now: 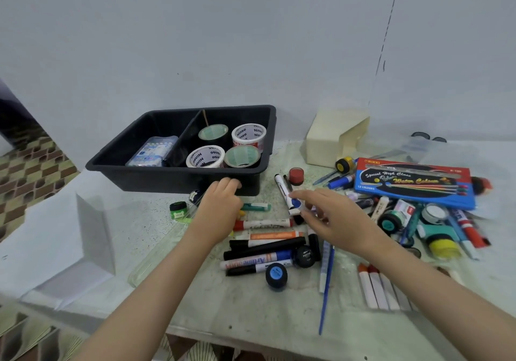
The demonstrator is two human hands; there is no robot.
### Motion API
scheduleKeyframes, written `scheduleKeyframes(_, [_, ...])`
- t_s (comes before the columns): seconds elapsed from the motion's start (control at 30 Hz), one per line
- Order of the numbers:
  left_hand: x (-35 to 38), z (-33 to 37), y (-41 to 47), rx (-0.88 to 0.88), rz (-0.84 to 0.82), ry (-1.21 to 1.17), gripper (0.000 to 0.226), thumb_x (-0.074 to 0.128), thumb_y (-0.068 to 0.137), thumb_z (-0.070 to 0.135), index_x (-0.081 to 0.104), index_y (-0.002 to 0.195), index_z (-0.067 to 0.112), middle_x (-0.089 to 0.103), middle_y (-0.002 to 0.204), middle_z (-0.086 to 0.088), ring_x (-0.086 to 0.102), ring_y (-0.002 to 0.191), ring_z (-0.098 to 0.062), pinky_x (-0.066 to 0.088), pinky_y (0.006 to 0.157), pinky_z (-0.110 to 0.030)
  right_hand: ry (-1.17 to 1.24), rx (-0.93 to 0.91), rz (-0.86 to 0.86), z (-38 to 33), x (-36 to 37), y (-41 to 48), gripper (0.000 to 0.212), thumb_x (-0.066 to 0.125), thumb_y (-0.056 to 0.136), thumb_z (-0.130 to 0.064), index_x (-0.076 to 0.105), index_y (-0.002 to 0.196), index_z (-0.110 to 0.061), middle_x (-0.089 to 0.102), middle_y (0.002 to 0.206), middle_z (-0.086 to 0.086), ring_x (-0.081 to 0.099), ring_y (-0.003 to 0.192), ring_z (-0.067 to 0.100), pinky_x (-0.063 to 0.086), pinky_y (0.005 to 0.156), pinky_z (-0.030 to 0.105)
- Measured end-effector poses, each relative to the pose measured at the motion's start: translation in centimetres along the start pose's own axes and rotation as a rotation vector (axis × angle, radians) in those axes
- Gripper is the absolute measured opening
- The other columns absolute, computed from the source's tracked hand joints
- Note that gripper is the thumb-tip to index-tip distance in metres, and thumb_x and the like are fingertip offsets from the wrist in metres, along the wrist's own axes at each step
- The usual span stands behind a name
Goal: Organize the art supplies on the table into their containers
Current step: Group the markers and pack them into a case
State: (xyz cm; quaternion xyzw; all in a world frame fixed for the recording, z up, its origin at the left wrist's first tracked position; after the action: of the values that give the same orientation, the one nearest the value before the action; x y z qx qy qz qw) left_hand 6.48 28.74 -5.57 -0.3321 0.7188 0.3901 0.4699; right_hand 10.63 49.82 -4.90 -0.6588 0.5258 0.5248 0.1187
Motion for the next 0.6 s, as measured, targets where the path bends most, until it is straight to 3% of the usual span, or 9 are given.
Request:
scheduleKeyframes(0.1, [-0.2,0.3,0.3,0.020,0.005,0.010,0.024,0.087,0.040,0.006,0.070,0.053,0.018,0.066,0.093,-0.008,0.060,0.083,-0.025,0.048,0.066,-0.034,0.027,0.035,0.042,0.0,-0.8,-1.4,0.032,0.055,0.093,-0.022,0.056,0.124,-0.026,0.061,0.084,-0.010,0.054,0.068,0.002,0.045,0.059,0.013])
scheduleKeyframes(0.23, [-0.4,0.8,0.4,0.042,0.059,-0.070,0.023,0.087,0.043,0.005,0.069,0.057,0.011,0.066,0.087,-0.010,0.061,0.077,-0.028,0.049,0.062,-0.035,0.110,0.076,0.142,0.3,-2.2,-3.5,0.031,0.057,0.091,-0.018,0.055,0.121,-0.026,0.059,0.074,-0.010,0.056,0.064,0.009,0.048,0.060,0.022])
scheduleKeyframes(0.33, [-0.7,1.3,0.4,0.019,0.129,-0.262,0.019,0.085,0.060,0.012,0.068,0.068,0.011,0.065,0.087,-0.006,0.060,0.081,-0.025,0.047,0.068,-0.034,0.168,0.127,0.155,0.6,-2.9,-5.1,0.036,0.061,0.089,-0.012,0.056,0.121,-0.028,0.055,0.069,-0.011,0.053,0.062,0.014,0.045,0.059,0.021])
scheduleKeyframes(0.47, [-2.2,2.7,0.3,-0.059,0.201,-0.532,0.010,0.071,0.079,0.015,0.062,0.081,0.012,0.063,0.085,0.002,0.055,0.084,-0.018,0.045,0.074,-0.032,0.273,0.261,0.131,0.9,-3.3,-7.3,0.032,0.064,0.086,-0.016,0.054,0.104,-0.040,0.059,0.075,-0.010,0.056,0.067,0.011,0.043,0.058,0.017])
scheduleKeyframes(0.6, [-4.1,4.6,0.2,-0.166,0.211,-0.855,0.012,0.067,0.083,0.014,0.058,0.090,0.016,0.061,0.080,0.010,0.057,0.078,-0.004,0.042,0.070,-0.014,0.274,0.367,0.049,1.0,-3.0,-9.3,0.025,0.067,0.083,-0.025,0.050,0.093,-0.041,0.064,0.072,-0.013,0.057,0.059,0.008,0.045,0.055,0.023])
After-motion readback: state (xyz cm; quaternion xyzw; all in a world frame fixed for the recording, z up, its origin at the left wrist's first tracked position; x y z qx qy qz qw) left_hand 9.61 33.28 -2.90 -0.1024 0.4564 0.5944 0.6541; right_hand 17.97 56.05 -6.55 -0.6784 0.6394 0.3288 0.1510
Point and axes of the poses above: each hand's wrist, its own y-axis towards the middle knuckle, its own x-axis out of the palm, z = x × y, the point moved 4 cm from there along y, towards the middle knuckle
